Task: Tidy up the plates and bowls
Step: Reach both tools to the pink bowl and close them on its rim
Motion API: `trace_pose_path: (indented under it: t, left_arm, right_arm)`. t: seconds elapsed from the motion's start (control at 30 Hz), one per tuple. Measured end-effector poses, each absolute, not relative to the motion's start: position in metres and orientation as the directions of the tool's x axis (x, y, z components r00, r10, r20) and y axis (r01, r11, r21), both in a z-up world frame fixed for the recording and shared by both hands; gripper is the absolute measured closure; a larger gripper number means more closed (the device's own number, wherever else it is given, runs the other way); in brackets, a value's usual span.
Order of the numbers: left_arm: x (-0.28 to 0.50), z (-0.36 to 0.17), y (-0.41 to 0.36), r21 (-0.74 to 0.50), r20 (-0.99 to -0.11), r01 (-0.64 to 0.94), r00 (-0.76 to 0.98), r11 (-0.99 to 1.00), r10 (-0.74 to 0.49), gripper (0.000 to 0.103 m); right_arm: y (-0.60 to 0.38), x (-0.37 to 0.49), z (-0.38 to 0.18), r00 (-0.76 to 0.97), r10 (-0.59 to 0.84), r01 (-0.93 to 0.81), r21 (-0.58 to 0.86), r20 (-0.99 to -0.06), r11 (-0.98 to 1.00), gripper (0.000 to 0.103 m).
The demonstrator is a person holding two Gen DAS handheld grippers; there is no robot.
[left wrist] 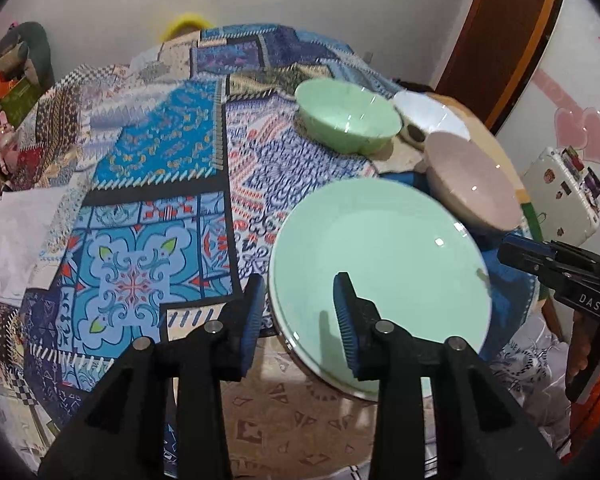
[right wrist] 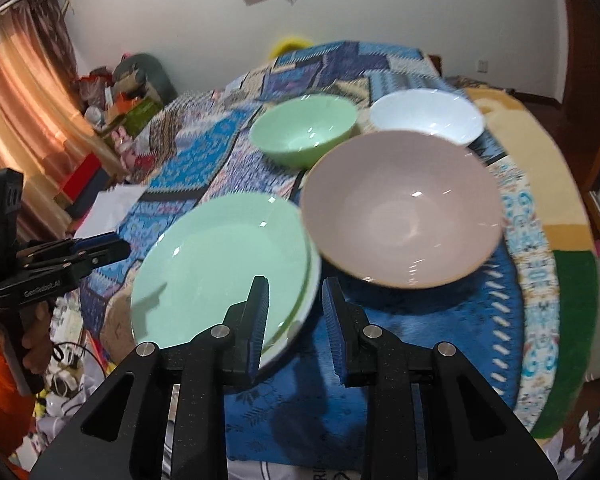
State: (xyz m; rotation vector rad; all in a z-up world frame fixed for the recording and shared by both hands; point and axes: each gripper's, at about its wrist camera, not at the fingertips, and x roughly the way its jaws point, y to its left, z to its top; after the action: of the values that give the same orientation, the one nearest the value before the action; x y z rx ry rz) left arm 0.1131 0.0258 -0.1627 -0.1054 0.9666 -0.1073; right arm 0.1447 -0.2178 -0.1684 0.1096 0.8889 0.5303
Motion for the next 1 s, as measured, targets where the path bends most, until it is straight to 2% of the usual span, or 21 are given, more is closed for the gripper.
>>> trace_pose_path:
  t: [0.13, 0.2, 0.27, 0.37, 0.53, 1.0]
  left_arm:
    - [0.111, -0.145, 0.015, -0.129, -0.781, 0.066, 0.609, 0.989, -0.142, 0.050]
    - [0.113, -0.138, 0.007, -0.128, -0.767, 0.086, 0.623, 0.988, -0.154, 0.047]
    - [0.117, -0.132, -0.004, -0.120, -0.756, 0.107, 0.634, 0.987, -0.160, 0.043]
    - [0.128, -0.129, -0.019, -0.114, -0.746, 0.132, 0.643, 0.985, -0.173, 0.038]
    - [0.156, -0.130, -0.046, -0.127, -0.749, 0.163, 0.631, 0.978, -0.202, 0.032]
    - [0.240, -0.178, -0.103, -0.136, -0.822, 0.187, 0.527, 0.973, -0.216, 0.032]
  right_arm:
    - [-0.229, 0.144, -0.157, 0.576, 0.438, -0.374, 0.254, -0.690, 0.892, 0.070]
    - [-0.235, 0.145, -0.151, 0.613, 0.405, -0.358, 0.219, -0.678, 0.908, 0.065]
    - [-0.241, 0.146, -0.148, 0.636, 0.394, -0.342, 0.216, -0.663, 0.915, 0.053]
    - [-0.254, 0.151, -0.146, 0.662, 0.381, -0.312, 0.226, -0.646, 0.923, 0.044]
    - [-0.269, 0.162, -0.152, 0.685, 0.354, -0.270, 0.230, -0.637, 0.935, 0.040]
    - [-0.290, 0.193, -0.197, 0.661, 0.349, -0.166, 0.324, -0.664, 0.931, 0.040]
